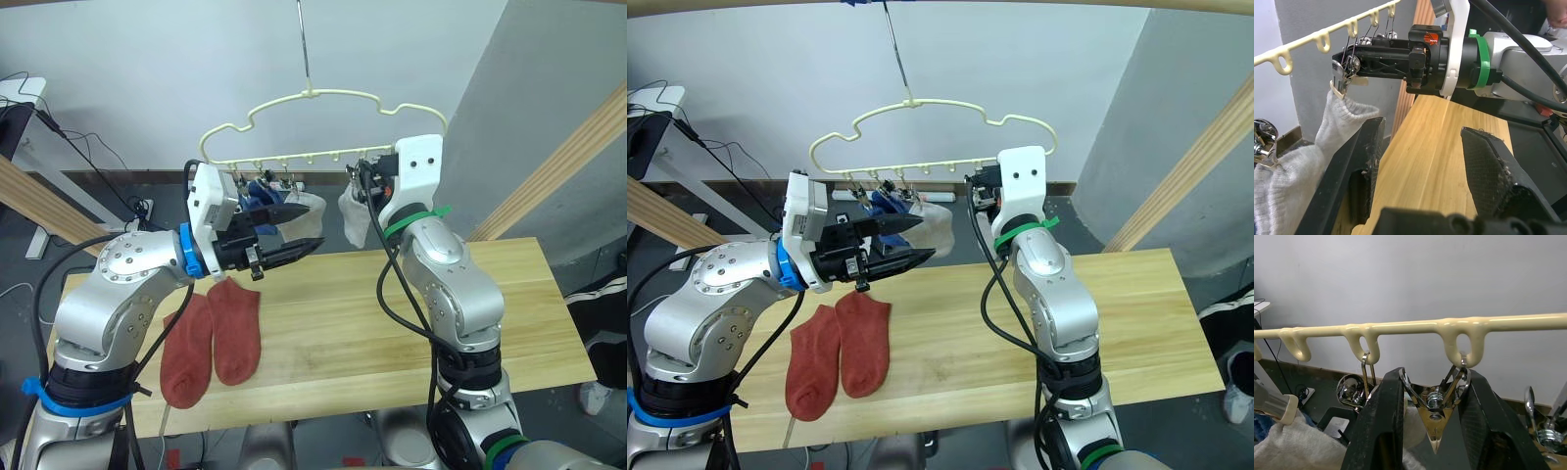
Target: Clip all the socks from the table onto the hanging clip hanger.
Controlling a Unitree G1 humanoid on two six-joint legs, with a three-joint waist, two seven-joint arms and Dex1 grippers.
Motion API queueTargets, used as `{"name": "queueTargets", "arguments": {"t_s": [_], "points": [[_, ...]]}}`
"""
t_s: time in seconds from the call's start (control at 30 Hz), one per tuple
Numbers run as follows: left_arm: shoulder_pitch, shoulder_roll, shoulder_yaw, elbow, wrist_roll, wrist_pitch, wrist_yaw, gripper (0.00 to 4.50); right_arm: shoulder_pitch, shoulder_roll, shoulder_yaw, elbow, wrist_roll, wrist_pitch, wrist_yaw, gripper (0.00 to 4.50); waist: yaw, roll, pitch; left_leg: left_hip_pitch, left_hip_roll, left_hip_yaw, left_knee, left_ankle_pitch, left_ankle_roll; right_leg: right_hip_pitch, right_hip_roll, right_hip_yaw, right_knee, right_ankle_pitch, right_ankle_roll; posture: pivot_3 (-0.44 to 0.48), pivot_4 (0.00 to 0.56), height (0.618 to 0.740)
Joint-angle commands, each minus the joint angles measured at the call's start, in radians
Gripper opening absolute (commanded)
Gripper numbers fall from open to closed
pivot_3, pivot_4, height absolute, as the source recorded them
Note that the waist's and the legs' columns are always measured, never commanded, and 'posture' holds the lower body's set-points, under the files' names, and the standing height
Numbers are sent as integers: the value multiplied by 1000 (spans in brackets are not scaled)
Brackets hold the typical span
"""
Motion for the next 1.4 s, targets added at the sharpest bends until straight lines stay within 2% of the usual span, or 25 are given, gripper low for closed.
{"name": "queueTargets", "arguments": {"t_s": [0.03, 1.4], "points": [[0, -2, 3, -31, -6, -14, -4, 2736, -8, 6, 10, -37, -10, -20, -5, 1551, 0, 0, 0, 0, 0, 0, 0, 0, 0, 0, 0, 0, 0, 0, 0, -209, 291, 740], [-3, -8, -5, -30, -2, -19, -6, 2736, 16, 2, 5, -55, -16, -23, -7, 1551, 0, 0, 0, 0, 0, 0, 0, 0, 0, 0, 0, 0, 0, 0, 0, -214, 294, 740]]}}
